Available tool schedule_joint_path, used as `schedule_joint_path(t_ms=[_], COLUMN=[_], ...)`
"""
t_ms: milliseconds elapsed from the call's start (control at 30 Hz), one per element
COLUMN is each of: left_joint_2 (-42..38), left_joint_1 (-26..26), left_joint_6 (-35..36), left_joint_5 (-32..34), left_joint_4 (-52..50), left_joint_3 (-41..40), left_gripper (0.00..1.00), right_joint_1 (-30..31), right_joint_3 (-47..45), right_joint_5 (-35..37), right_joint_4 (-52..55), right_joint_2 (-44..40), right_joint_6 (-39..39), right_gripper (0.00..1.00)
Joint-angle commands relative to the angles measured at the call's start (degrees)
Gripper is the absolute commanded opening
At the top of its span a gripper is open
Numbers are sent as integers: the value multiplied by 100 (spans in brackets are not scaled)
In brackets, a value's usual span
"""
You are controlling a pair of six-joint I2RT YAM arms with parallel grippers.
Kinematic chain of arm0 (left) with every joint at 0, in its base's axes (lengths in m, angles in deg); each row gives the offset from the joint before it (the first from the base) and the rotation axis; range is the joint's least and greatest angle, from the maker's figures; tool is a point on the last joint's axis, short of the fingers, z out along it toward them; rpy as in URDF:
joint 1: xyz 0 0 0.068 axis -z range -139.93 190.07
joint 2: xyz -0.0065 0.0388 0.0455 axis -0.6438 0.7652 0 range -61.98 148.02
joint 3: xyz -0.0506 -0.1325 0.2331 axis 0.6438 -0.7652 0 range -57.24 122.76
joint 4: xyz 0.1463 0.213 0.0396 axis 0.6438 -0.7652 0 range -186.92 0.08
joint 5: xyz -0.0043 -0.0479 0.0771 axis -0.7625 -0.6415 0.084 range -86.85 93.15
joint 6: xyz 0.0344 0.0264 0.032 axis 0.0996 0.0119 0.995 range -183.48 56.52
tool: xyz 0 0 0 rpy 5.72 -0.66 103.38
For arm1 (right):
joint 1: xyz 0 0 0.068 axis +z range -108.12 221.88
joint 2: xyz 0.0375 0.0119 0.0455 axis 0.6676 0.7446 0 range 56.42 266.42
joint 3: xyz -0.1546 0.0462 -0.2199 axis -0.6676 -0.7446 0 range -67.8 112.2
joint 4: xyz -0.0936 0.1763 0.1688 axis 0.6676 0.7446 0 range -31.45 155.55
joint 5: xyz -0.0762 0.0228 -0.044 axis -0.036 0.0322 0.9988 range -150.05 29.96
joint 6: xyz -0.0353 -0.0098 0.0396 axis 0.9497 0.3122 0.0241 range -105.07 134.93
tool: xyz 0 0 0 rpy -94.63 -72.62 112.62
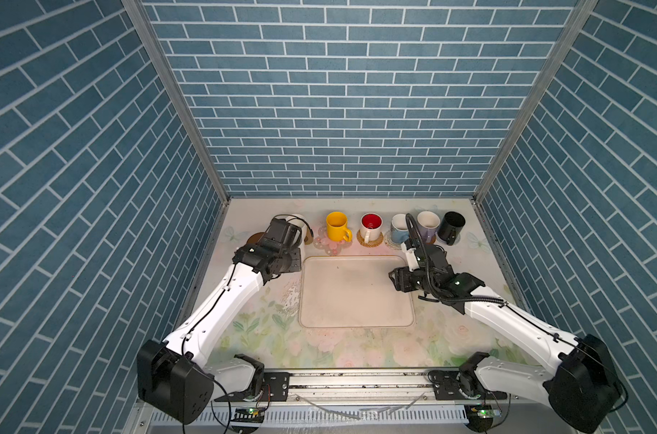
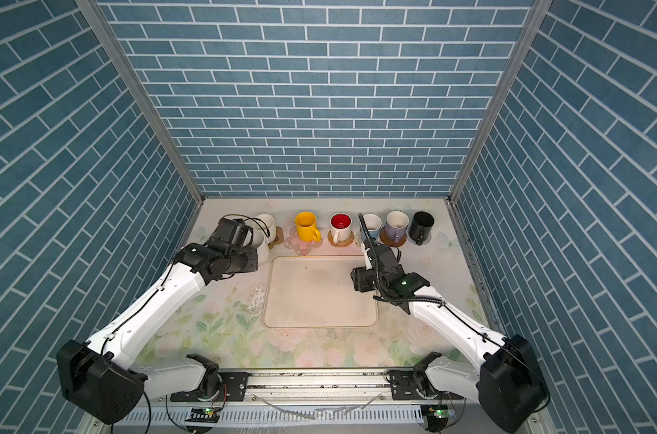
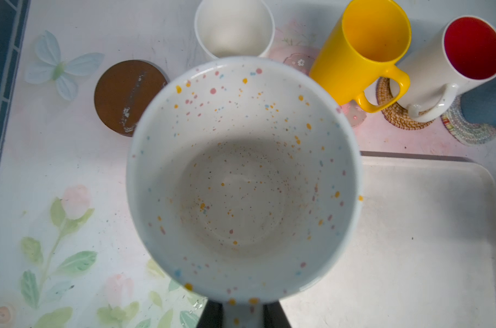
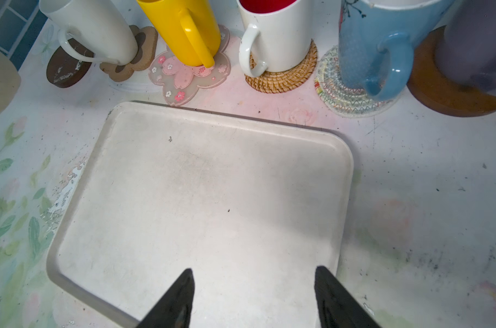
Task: Place cups on coasters
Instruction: Place the cup on the coaster.
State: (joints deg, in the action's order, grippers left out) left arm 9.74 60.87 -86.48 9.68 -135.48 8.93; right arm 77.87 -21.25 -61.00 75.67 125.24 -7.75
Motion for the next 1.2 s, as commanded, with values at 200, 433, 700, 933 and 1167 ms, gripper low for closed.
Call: schedule_joint_path(t_ms=[200, 433, 700, 933, 1167], left_joint_2=[756, 1549, 2051, 2504, 2986], left_joint_1=[-779, -1168, -1638, -2014, -2106], left_joint_6=[426, 588, 674, 732, 691], left_joint_5=[-134, -48, 111, 11, -74], left_joint_4=[383, 477, 859, 1082, 1435], left_joint_3=[1012, 1650, 1726, 1891, 2004], left_gripper=[0, 0, 0, 0, 0], right_joint_1=[-139, -294, -294, -294, -294], right_joint_3=[1110, 1455, 1712, 1902, 1658], right_joint_5=[-292, -555, -339, -581, -577], right_joint_4=[-183, -396, -665, -832, -1027], right_joint_2=[635, 1158, 1528, 1708, 1582], right_joint_6=[226, 323, 501, 522, 562], right_gripper=[69, 70, 70, 69, 68])
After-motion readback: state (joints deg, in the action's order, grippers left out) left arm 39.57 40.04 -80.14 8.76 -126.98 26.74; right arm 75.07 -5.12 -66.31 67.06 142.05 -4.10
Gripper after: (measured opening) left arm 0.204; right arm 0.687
